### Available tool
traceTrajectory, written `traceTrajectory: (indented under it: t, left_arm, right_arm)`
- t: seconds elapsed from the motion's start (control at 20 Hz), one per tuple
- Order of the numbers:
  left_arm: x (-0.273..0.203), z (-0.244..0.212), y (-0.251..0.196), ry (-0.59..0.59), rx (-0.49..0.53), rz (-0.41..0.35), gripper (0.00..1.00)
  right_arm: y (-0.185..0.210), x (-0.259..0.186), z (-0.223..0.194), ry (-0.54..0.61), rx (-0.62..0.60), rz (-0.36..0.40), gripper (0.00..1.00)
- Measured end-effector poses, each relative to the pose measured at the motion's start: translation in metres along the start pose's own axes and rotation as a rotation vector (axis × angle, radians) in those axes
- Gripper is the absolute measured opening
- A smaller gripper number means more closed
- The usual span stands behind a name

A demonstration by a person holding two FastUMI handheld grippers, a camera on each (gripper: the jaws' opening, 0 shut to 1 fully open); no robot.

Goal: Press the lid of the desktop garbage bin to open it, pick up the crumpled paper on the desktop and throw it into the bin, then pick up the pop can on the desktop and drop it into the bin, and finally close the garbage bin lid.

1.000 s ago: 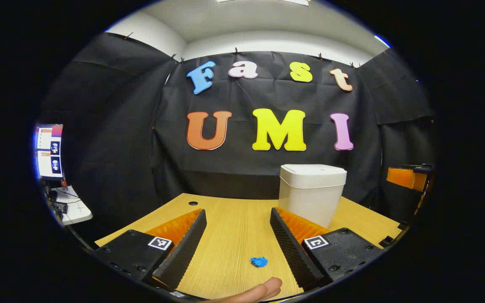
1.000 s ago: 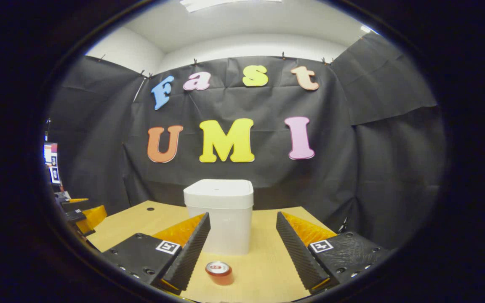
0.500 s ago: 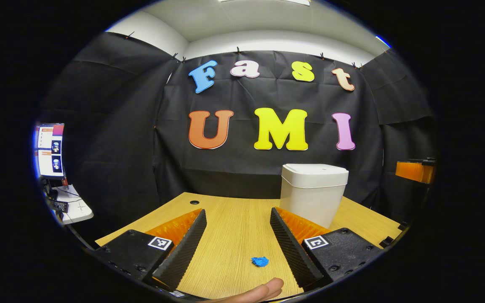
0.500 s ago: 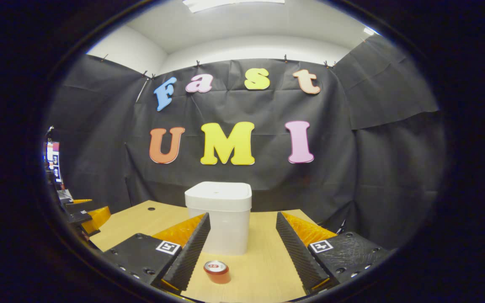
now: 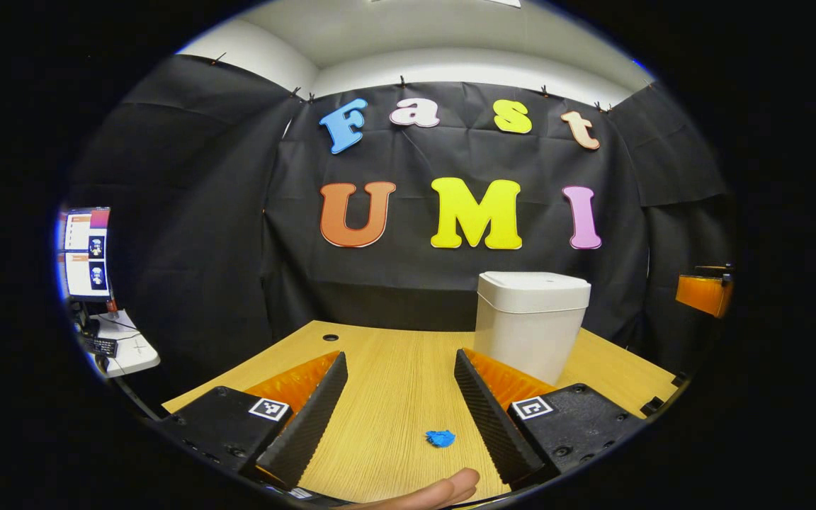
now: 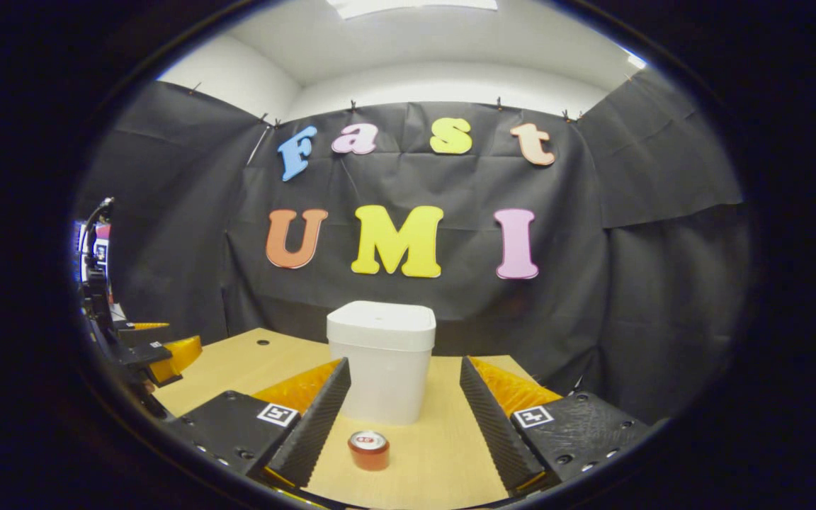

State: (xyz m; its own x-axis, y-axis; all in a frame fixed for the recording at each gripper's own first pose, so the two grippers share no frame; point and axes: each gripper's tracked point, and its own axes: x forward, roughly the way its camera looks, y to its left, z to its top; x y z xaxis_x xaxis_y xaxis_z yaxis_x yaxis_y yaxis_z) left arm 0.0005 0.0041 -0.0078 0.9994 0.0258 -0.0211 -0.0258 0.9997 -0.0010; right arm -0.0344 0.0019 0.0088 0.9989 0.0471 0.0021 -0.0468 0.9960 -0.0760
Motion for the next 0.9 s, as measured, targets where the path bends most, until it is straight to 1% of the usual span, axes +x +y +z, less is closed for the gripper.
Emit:
traceTrajectory:
  t: [0.1, 0.15, 0.2, 0.45, 0.6, 0.65, 0.7, 0.75, 0.8, 0.85, 0.9]
  left_arm:
    - [0.000, 0.000, -0.004, 0.003, -0.001, -0.012, 0.98]
    - [-0.001, -0.002, -0.005, 0.006, -0.002, -0.015, 0.98]
    - [0.000, -0.002, -0.006, 0.006, -0.001, -0.018, 0.98]
    - [-0.002, 0.000, -0.007, 0.002, 0.014, -0.022, 0.98]
    - [-0.002, -0.001, -0.009, 0.004, 0.016, -0.024, 0.98]
    - [-0.001, -0.002, -0.008, 0.006, 0.019, -0.023, 0.98]
    - [-0.001, -0.003, -0.008, 0.008, 0.022, -0.024, 0.98]
    - [0.000, -0.003, -0.010, 0.010, 0.024, -0.026, 0.98]
    - [0.000, -0.004, -0.010, 0.014, 0.026, -0.026, 0.98]
    - [0.000, -0.005, -0.010, 0.016, 0.030, -0.023, 0.98]
    - [0.000, -0.005, -0.009, 0.017, 0.035, -0.019, 0.98]
  right_arm:
    - [-0.003, 0.002, -0.003, 0.010, 0.022, 0.007, 0.95]
    - [-0.006, 0.002, -0.005, 0.017, 0.029, 0.004, 0.92]
    - [-0.009, 0.002, -0.007, 0.023, 0.030, -0.002, 0.94]
    - [-0.015, 0.005, -0.013, 0.037, 0.020, -0.017, 0.94]
    - [-0.028, 0.009, -0.018, 0.052, -0.002, -0.066, 0.94]
    - [-0.026, 0.010, -0.019, 0.056, 0.006, -0.057, 0.95]
    - [-0.022, 0.011, -0.022, 0.063, 0.016, -0.044, 0.92]
    - [-0.021, 0.012, -0.023, 0.067, 0.025, -0.030, 0.92]
    - [-0.020, 0.012, -0.024, 0.070, 0.031, -0.022, 0.95]
    - [-0.019, 0.012, -0.024, 0.069, 0.030, -0.014, 0.94]
    - [-0.017, 0.012, -0.024, 0.066, 0.026, -0.005, 0.97]
